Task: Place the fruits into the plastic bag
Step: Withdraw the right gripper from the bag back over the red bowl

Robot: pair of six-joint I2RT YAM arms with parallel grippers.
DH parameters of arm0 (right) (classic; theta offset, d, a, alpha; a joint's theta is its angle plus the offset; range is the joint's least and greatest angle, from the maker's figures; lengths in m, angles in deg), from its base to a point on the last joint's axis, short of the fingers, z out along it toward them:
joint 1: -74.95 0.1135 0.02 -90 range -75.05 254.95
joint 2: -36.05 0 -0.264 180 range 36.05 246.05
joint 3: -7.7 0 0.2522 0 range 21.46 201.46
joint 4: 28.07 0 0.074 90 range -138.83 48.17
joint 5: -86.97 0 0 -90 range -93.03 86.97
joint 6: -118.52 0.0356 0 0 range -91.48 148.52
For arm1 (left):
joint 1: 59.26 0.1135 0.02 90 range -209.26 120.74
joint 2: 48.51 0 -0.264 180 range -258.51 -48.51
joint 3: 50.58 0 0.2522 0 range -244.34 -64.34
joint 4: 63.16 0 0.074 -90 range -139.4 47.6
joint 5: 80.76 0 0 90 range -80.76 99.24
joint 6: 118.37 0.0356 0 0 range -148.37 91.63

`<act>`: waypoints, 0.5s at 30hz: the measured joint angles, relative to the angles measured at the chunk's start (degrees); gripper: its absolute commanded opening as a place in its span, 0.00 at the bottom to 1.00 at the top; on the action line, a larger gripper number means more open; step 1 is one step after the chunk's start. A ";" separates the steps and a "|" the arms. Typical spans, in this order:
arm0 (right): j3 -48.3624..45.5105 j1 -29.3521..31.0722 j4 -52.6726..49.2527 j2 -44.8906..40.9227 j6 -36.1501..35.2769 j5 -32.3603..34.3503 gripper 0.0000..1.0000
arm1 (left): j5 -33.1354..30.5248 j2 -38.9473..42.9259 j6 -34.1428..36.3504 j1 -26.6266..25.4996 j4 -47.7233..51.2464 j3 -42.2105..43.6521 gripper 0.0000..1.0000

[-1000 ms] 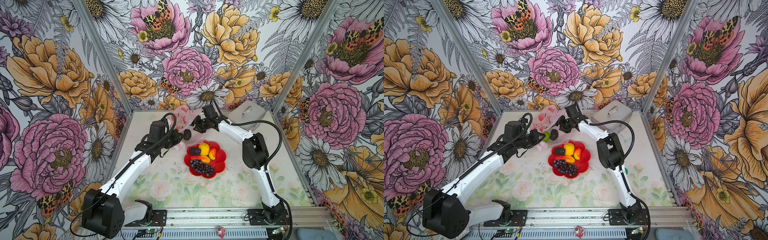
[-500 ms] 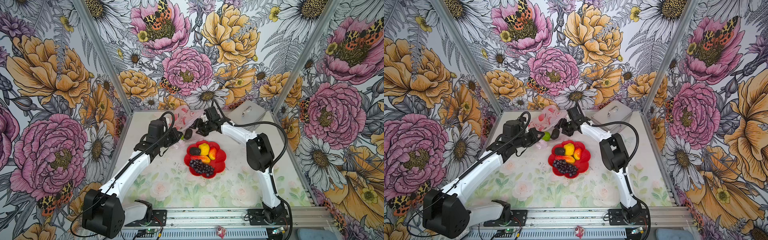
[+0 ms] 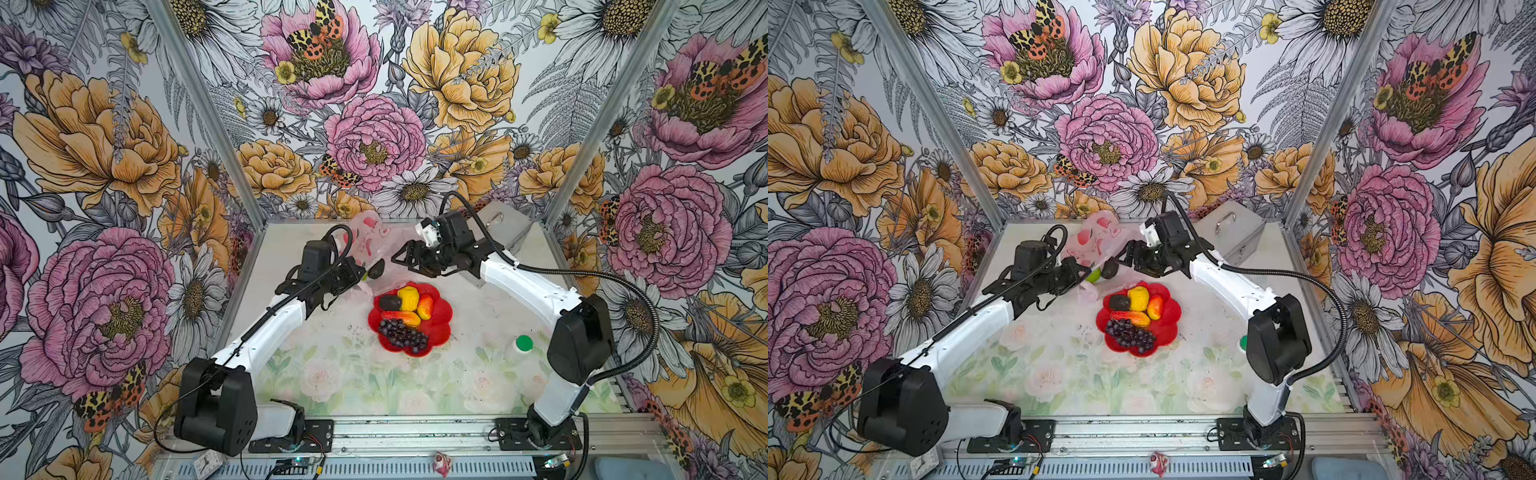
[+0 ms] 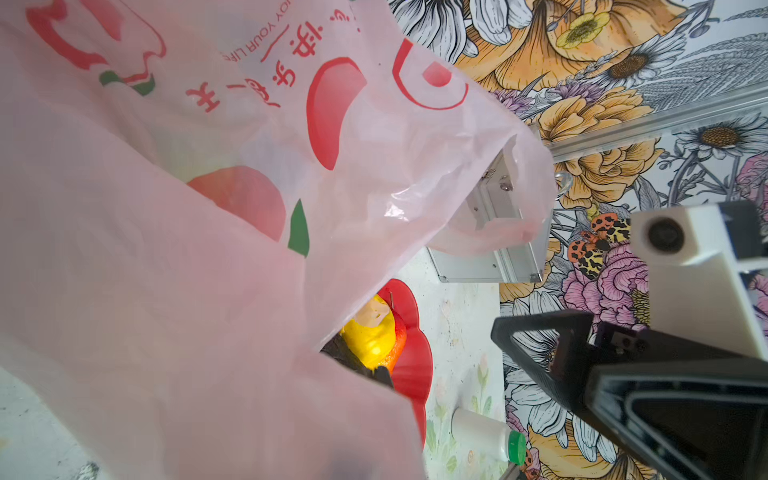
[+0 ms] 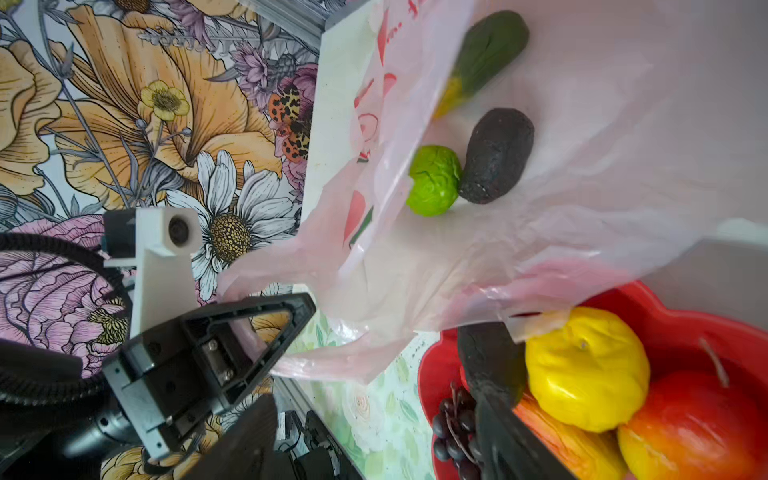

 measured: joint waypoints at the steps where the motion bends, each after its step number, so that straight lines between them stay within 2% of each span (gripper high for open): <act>1: -1.77 0.00 -0.98 -0.66 -0.76 0.02 0.81 | 0.00 -0.24 0.00 0.00 0.00 0.00 0.00; 7: -7.50 0.17 -6.14 -1.07 -4.33 1.03 0.80 | 0.00 -0.59 0.00 -0.07 -0.04 -0.15 0.00; 15: -7.34 1.46 -9.05 -0.04 -7.02 1.29 0.78 | -0.02 -0.59 0.00 -0.04 -0.04 -0.15 0.00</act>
